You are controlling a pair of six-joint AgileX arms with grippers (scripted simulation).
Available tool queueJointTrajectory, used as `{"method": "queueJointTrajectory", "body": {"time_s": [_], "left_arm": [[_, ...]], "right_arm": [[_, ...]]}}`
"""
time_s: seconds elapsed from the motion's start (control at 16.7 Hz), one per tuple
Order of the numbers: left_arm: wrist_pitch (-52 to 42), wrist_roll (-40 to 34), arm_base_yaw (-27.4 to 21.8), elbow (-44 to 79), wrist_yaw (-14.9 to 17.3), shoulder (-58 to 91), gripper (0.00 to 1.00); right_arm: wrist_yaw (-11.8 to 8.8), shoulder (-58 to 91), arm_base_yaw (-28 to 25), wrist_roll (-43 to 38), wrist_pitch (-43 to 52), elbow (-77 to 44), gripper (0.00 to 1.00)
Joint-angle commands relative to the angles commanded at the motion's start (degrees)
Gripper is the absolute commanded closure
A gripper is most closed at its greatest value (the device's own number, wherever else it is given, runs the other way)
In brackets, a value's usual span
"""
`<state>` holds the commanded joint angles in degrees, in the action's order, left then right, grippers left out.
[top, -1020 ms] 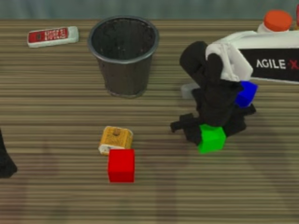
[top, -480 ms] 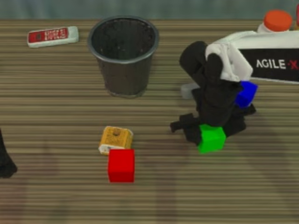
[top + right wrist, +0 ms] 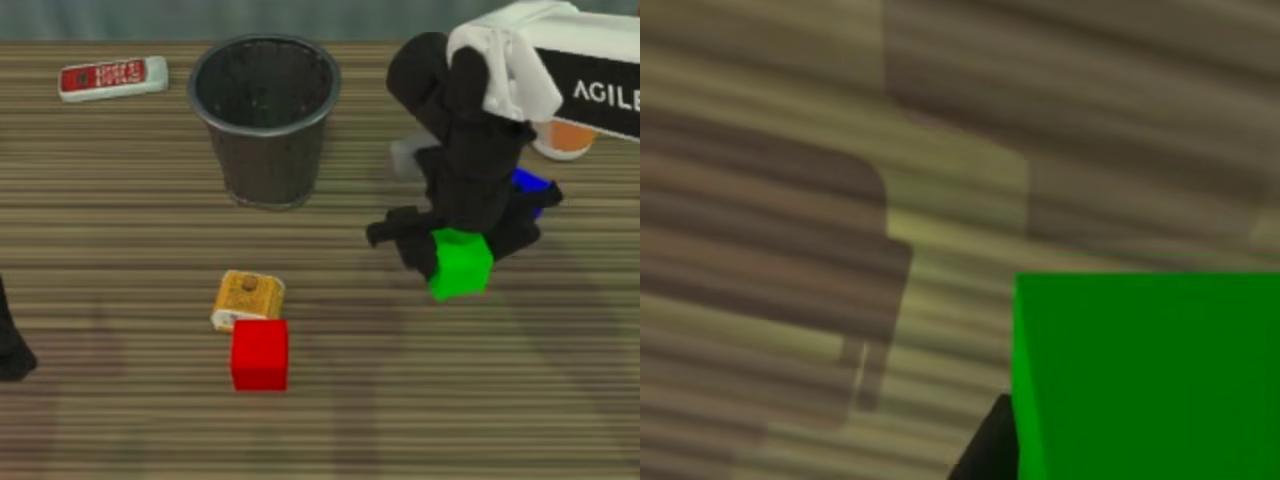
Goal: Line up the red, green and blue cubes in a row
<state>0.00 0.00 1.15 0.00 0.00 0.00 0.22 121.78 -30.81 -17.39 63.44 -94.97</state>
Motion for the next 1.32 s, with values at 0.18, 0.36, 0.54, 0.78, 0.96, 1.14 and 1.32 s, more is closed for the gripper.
{"method": "queueJointTrajectory", "body": {"time_s": [0.18,0.36,0.54,0.78,0.96,1.14,1.32], "left_arm": [[0.00,0.00,0.00,0.00,0.00,0.00,0.00],[0.00,0.00,0.00,0.00,0.00,0.00,0.00],[0.00,0.00,0.00,0.00,0.00,0.00,0.00],[0.00,0.00,0.00,0.00,0.00,0.00,0.00],[0.00,0.00,0.00,0.00,0.00,0.00,0.00],[0.00,0.00,0.00,0.00,0.00,0.00,0.00],[0.00,0.00,0.00,0.00,0.00,0.00,0.00]], "right_arm": [[-0.01,-0.84,-0.05,0.08,1.44,-1.04,1.00],[-0.03,-0.60,0.14,-0.17,1.33,-0.96,1.00],[-0.04,-0.49,-2.37,-4.21,2.06,-1.73,1.00],[-0.02,-1.01,-8.53,-16.57,3.67,-2.58,1.00],[-0.04,-1.60,-13.32,-25.81,4.81,-3.06,1.00],[-0.03,-2.43,-15.94,-29.95,5.14,-3.11,1.00],[-0.03,-2.49,-16.05,-30.11,5.14,-3.09,1.00]]}}
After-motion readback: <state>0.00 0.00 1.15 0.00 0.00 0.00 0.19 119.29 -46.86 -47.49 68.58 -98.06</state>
